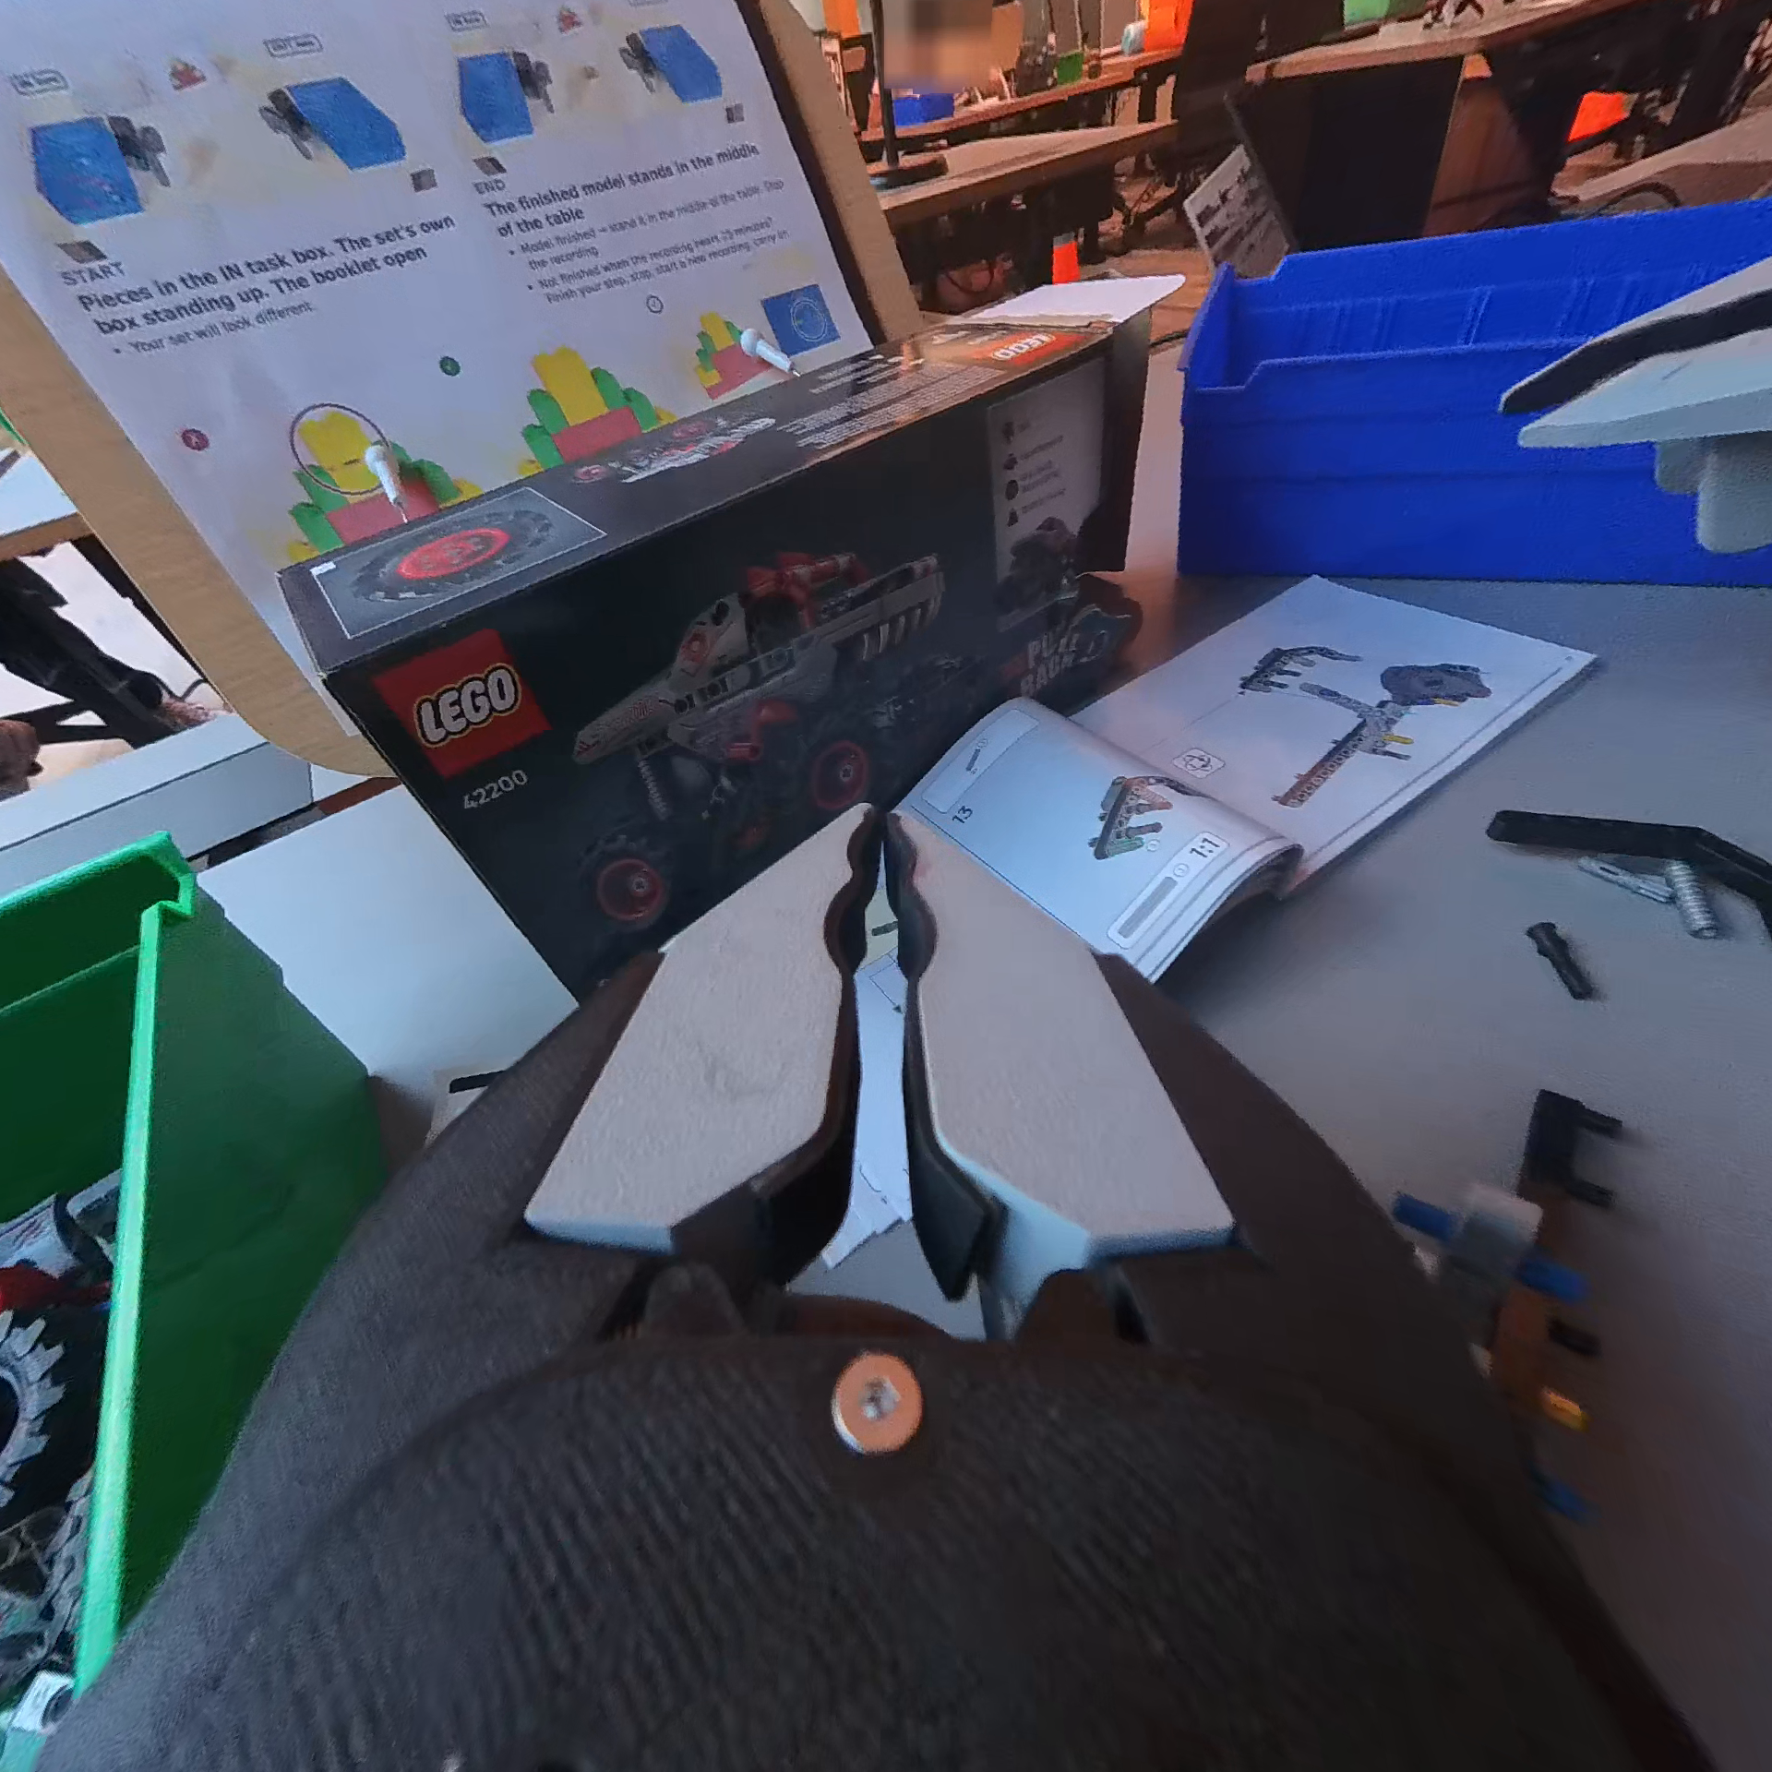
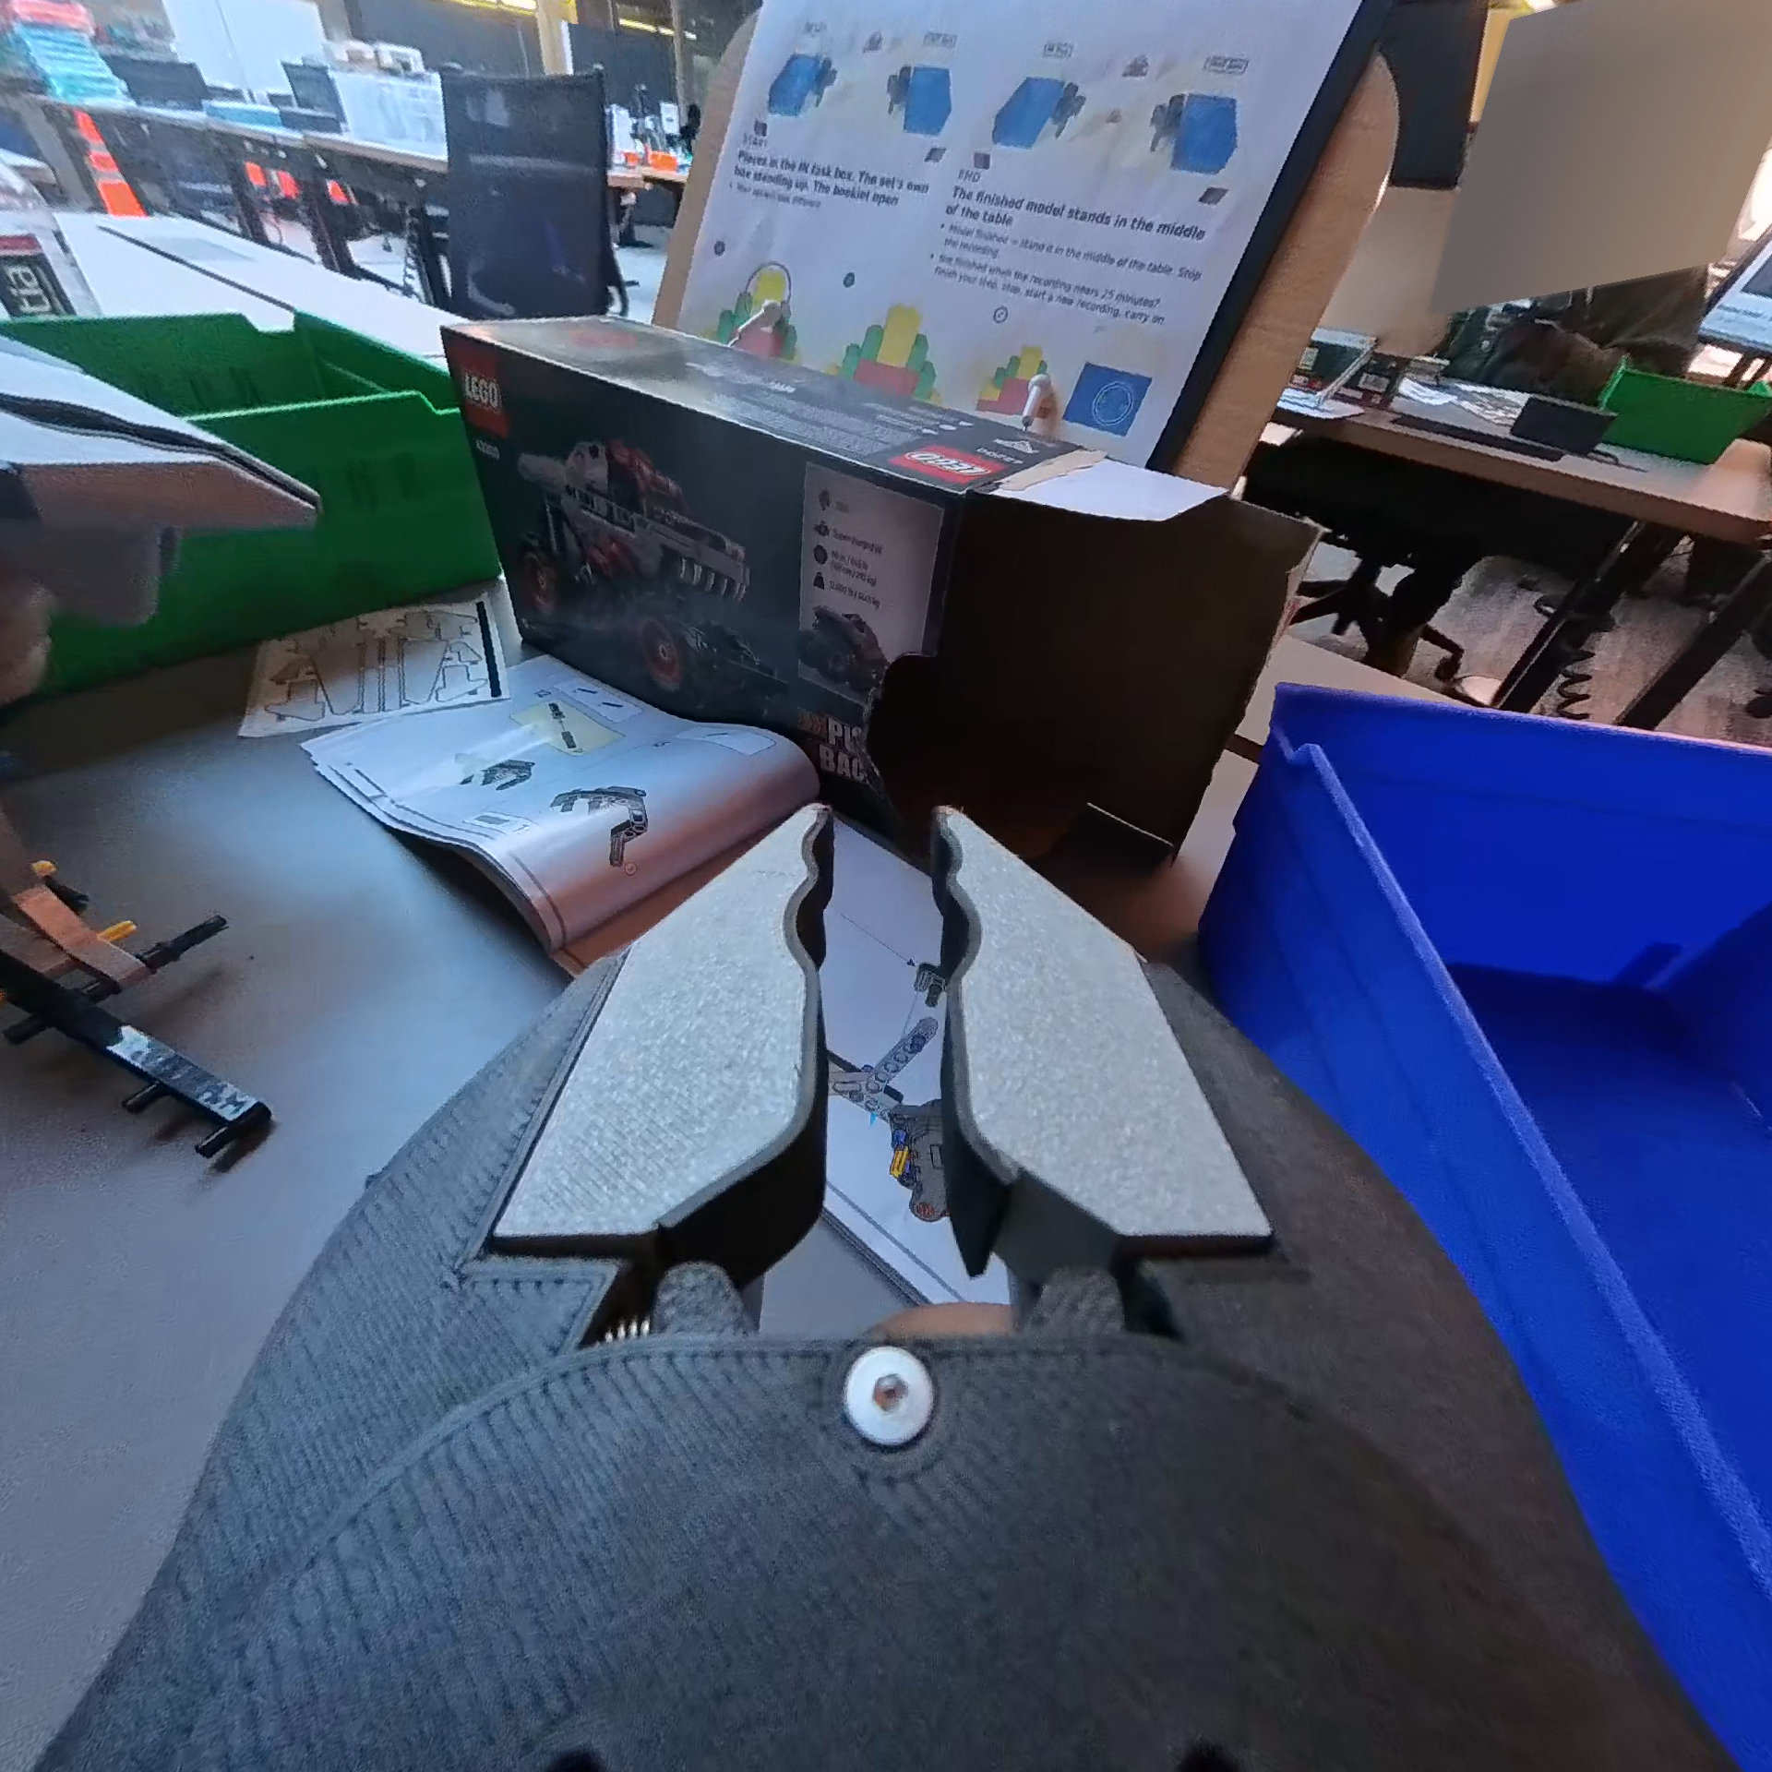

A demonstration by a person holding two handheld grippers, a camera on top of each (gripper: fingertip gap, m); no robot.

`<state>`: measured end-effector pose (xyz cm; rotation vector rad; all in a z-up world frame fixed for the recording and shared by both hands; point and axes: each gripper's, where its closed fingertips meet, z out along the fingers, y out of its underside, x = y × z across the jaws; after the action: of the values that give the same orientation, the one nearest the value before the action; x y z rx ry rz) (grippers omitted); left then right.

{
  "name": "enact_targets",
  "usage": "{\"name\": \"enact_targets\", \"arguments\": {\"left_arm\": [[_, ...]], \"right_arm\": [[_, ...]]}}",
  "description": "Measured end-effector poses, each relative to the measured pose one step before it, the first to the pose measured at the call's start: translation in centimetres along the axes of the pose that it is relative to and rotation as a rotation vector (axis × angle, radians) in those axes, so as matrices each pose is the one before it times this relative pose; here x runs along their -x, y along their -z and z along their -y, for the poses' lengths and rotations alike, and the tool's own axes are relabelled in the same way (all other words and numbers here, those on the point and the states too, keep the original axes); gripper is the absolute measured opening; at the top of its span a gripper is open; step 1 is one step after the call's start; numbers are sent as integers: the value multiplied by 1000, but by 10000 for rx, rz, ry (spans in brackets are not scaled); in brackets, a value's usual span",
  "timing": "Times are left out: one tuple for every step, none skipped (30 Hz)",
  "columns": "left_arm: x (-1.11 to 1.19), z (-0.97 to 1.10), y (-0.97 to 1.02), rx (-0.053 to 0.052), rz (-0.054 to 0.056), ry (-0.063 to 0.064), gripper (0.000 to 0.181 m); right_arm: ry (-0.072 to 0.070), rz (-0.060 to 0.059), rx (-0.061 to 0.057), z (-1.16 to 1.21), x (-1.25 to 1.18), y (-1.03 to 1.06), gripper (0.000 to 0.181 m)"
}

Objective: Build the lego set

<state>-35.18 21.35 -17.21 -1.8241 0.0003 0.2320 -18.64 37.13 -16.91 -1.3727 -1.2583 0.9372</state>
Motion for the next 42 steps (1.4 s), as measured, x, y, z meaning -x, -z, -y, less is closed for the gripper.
{"name": "enact_targets", "arguments": {"left_arm": [[-72, -36, -25, 21, -23, 17, 0], [-85, -42, -18, 14, -16, -21, 0], [-48, -13, -13, -9, 9, -36, 0], [10, 13, -8, -18, 32, -39, 0], [66, 35, 6, -26, 56, -21, 0], [126, 63, 15, -44, 61, 12, 0], [112, 56, 27, -37, 39, 34, 0], [86, 12, 9, -10, 8, 43, 0], [92, 10, 6, 9, 13, 59, 0], [32, 18, 16, -5, -17, 59, 0], [-17, 32, 26, -5, -34, 41, 0], [19, 52, 42, -15, -1, 47, 0], [3, 113, 72, -52, -5, 48, 0], [-56, 129, 76, -54, -38, 38, 0], [-53, 105, 65, -31, -31, 29, 0], [-12, 85, 63, -30, -3, 8, 0], [-8, 71, 45, -28, 11, -20, 0], [-5, 46, 35, -22, 9, -34, 0], [-1, -12, 5, 4, 2, -38, 0], [8, -10, -1, 10, 6, -16, 0], [-35, -9, -4, 8, -24, 1, 0], [-19, -28, 1, 20, -18, 18, 0], [-11, 1, 0, 4, -17, 24, 0], [-18, -35, -14, 19, -26, 25, 0], [-8, -78, -27, 47, -23, 22, 0], [-13, -64, -31, 29, -25, 12, 0], [-11, -44, -28, 15, -14, 5, 0], [-22, -50, -30, 22, -14, -9, 0], [-77, -34, -11, 10, -31, -31, 0], [-19, -24, -8, 11, 15, -35, 0], [4, -14, -12, 4, 29, -39, 0], [-5, 8, 4, -2, 6, -37, 0], [17, 25, 21, -7, 11, -9, 0], [22, 33, 10, -15, 2, 7, 0], [35, 17, 8, -3, 4, 7, 0], [63, 20, 5, -5, 19, 9, 0], [101, 10, -35, -18, 34, 19, 0], [101, -74, -64, 15, 36, 19, 0], [96, -156, -109, 63, 19, 15, 0], [94, -167, -100, 68, 13, 34, 0], [45, -126, -81, 48, -19, 50, 0], [14, -72, -40, 41, -26, 54, 0]], "right_arm": [[-22, 12, 23, -57, -18, -38, 17], [3, 2, 37, -98, 5, -46, 17], [11, 16, 44, -111, 35, -70, 17], [5, 34, 53, -108, 76, -79, 17], [8, 47, 43, -80, 131, -88, 17], [27, 51, 30, -65, 160, -71, 18], [47, 45, 33, -55, 167, -73, 18], [57, 39, 37, -49, 161, -67, 18], [54, 33, 42, -72, 147, -80, 18], [44, 24, 51, -81, 104, -99, 18], [28, 20, 57, -117, 84, -116, 18], [6, 21, 55, -140, 60, -109, 18], [-11, 31, 45, -119, 75, -106, 18], [-14, 40, 39, -116, 76, -92, 18], [-3, 30, 37, -93, 72, -86, 18], [11, 20, 34, -80, 56, -75, 18], [17, 17, 31, -77, 65, -65, 18], [14, 20, 29, -59, 49, -55, 18], [8, 27, 30, -59, 63, -54, 18], [6, 26, 32, -62, 62, -53, 18], [12, 25, 20, -41, 54, -39, 18], [16, 27, 9, -19, 62, -34, 18], [23, 28, 6, -7, 66, -23, 19], [22, 16, 9, -14, 49, -11, 19], [15, 24, -1, 13, 52, 5, 19], [11, 55, -12, 50, 83, 24, 20], [10, 63, -7, 50, 93, 40, 20], [22, 53, -1, 75, 66, 74, 21], [43, 66, -1, 84, 97, 89, 22], [53, 122, 15, 95, 186, 101, 22], [42, 189, 65, 36, 280, 98, 23], [18, 238, 129, -23, 345, 71, 24], [30, 234, 189, -109, 362, 72, 25], [68, 190, 232, -195, 314, 72, 26], [66, 183, 264, -277, 328, 70, 27], [-19, 248, 297, -340, 446, 37, 28], [-168, 409, 309, -372, 691, -26, 27], [-271, 465, 262, -374, 798, -98, 27], [-267, 336, 238, -433, 663, -171, 28], [-163, 125, 335, -619, 403, -186, 28], [18, -159, 474, -843, 79, -131, 29], [144, -442, 485, -906, -255, -6, 29]]}}
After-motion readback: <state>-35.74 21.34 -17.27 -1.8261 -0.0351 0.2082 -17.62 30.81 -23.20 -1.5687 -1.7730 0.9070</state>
